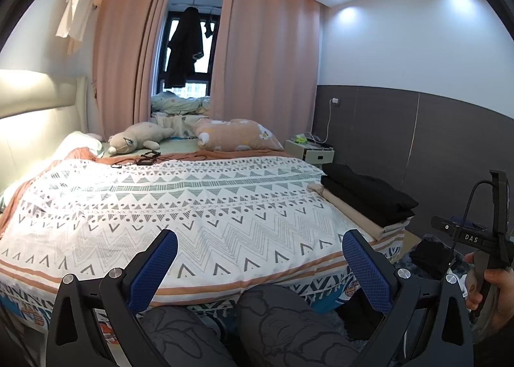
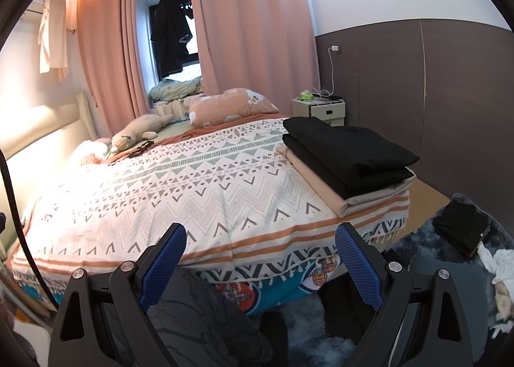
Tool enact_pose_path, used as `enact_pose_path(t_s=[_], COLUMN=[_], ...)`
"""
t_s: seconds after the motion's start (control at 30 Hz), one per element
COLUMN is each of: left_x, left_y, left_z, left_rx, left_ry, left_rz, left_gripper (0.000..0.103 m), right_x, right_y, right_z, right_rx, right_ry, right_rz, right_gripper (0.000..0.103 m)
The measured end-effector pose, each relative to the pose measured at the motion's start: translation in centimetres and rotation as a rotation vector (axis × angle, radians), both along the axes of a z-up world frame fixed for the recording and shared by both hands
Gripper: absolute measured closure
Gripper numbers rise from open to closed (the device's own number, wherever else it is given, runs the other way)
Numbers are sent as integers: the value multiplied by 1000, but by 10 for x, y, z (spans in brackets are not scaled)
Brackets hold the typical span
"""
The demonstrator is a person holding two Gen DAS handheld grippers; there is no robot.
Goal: Fold large clothes
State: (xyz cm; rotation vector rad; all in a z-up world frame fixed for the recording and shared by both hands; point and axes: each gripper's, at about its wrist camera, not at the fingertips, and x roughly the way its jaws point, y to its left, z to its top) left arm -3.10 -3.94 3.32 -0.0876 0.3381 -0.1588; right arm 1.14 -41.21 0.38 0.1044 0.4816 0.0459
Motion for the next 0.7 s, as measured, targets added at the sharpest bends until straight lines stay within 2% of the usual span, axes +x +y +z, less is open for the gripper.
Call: enact_pose_path(t_s=[0.7], left_x=[-3], left_y=[-5], left_z=[1], left_rx=[1], left_ry=[-1], left_rz=[-2], left_gripper=[1], right_x=[0], right_y=[0], right_z=[-1], right_rx=[1], right_ry=[2], right_rz=[-3], right_gripper=[9])
